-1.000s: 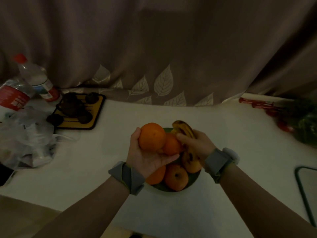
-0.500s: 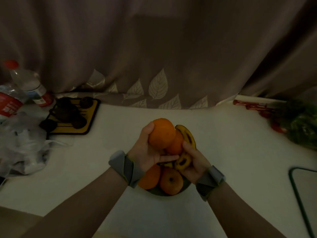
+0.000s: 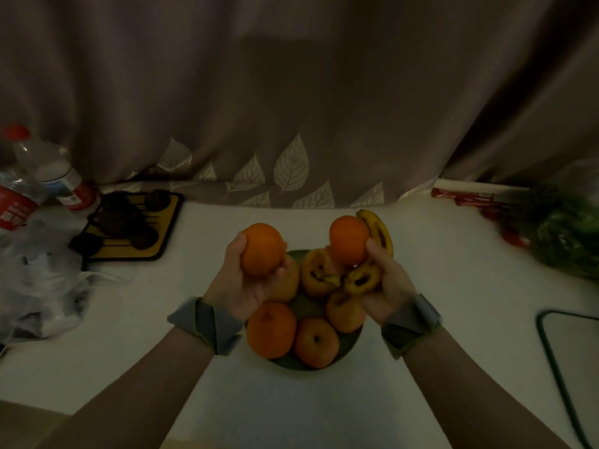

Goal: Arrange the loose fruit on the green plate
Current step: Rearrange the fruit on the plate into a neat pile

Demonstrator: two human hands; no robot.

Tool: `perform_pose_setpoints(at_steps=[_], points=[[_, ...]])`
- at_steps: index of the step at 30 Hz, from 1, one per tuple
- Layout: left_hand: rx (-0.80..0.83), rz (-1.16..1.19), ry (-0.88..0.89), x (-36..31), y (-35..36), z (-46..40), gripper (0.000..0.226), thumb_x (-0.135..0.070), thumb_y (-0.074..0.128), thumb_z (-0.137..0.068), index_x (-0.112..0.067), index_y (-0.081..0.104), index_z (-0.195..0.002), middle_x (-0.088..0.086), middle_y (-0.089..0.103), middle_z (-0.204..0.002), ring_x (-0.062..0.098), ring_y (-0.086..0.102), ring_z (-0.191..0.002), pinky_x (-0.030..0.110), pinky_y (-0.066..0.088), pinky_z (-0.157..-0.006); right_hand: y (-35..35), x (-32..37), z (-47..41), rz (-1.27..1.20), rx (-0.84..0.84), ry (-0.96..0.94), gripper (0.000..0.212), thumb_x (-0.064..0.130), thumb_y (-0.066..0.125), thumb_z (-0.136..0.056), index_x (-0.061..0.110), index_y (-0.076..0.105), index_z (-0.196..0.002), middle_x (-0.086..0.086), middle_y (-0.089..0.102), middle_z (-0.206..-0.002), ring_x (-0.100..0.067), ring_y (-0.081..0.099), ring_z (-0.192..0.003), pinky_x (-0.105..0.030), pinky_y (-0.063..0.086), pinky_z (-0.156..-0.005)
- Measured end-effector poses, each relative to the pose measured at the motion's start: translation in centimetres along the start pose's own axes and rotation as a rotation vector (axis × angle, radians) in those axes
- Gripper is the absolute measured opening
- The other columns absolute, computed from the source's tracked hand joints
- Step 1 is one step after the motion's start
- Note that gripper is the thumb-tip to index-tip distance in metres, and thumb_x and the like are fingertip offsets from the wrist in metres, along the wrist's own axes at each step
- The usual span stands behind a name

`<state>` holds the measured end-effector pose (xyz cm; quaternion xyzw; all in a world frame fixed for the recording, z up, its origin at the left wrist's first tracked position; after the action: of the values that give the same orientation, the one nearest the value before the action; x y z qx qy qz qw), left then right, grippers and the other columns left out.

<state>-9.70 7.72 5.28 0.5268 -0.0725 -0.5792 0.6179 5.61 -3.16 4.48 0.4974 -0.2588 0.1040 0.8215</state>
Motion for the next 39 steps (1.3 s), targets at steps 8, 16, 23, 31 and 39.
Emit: perform_pose_setpoints(at_steps=[8, 16, 23, 31, 39], points=[[0.359, -1.97, 0.345, 3.6, -0.1, -1.1, 0.087, -0.069, 0.055, -0.051, -0.025, 0.046, -0.125, 0.002, 0.054, -0.123, 0.02, 0.051, -0.109, 0.036, 0.043, -0.091, -0.1, 1.2, 1.0, -0.119, -0.206, -0.069, 0.014, 0.023, 0.048, -0.089, 0.012, 0.053, -0.095, -0.017, 0.058, -0.099, -0.03, 0.058, -0.092, -0.028, 0.06, -0.054], [0.399, -2.344, 0.596, 5.1, -2.1, -2.5, 0.068, -0.058, 0.041, -0.062, -0.017, 0.047, -0.116, 0.009, 0.065, -0.11, 0.03, 0.06, -0.097, 0.045, 0.046, -0.088, -1.3, 0.4, 1.1, -0.05, -0.253, -0.028, 0.042, 0.021, 0.048, -0.09, 0.008, 0.041, -0.13, -0.02, 0.058, -0.108, -0.032, 0.059, -0.092, -0.041, 0.06, -0.055], [0.302, -2.112, 0.489, 4.5, -1.9, -2.5, 0.098, -0.071, 0.024, -0.063, -0.021, 0.0, -0.144, -0.006, 0.004, -0.149, 0.015, 0.002, -0.137, 0.041, -0.002, -0.112, -1.9, 0.1, 0.7, 0.129, -0.281, -0.016, 0.026, 0.016, 0.052, -0.089, 0.011, 0.054, -0.114, -0.021, 0.06, -0.114, -0.036, 0.059, -0.101, -0.048, 0.057, -0.068], [0.349, -1.804, 0.547, 2.5, 3.4, -1.0, 0.077, -0.029, 0.068, -0.081, -0.027, 0.02, -0.142, 0.005, 0.032, -0.133, 0.013, 0.045, -0.108, 0.013, 0.032, -0.085, 0.4, 0.4, 0.2, 0.529, -0.386, -0.131, 0.052, 0.009, 0.078, -0.064, -0.001, 0.055, -0.11, -0.029, 0.06, -0.116, -0.043, 0.061, -0.103, -0.062, 0.049, -0.09], [0.204, -1.805, 0.515, 1.3, 3.3, -1.4, 0.085, -0.041, 0.071, -0.076, -0.022, 0.021, -0.142, 0.008, 0.033, -0.141, 0.024, 0.043, -0.121, 0.036, 0.041, -0.099, 1.7, -0.3, 0.4, 0.696, -0.37, -0.345, 0.021, 0.015, 0.067, -0.08, 0.024, 0.048, -0.085, -0.014, 0.06, -0.091, -0.03, 0.059, -0.089, -0.047, 0.054, -0.083]])
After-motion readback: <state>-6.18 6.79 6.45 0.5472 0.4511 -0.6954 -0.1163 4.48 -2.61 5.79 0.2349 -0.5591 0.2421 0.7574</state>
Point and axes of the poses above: each hand's wrist, its own z-axis away from the middle knuckle, its own y-axis out of the palm, x = y × z, the point moved 2 cm from there along -z, towards the middle knuckle
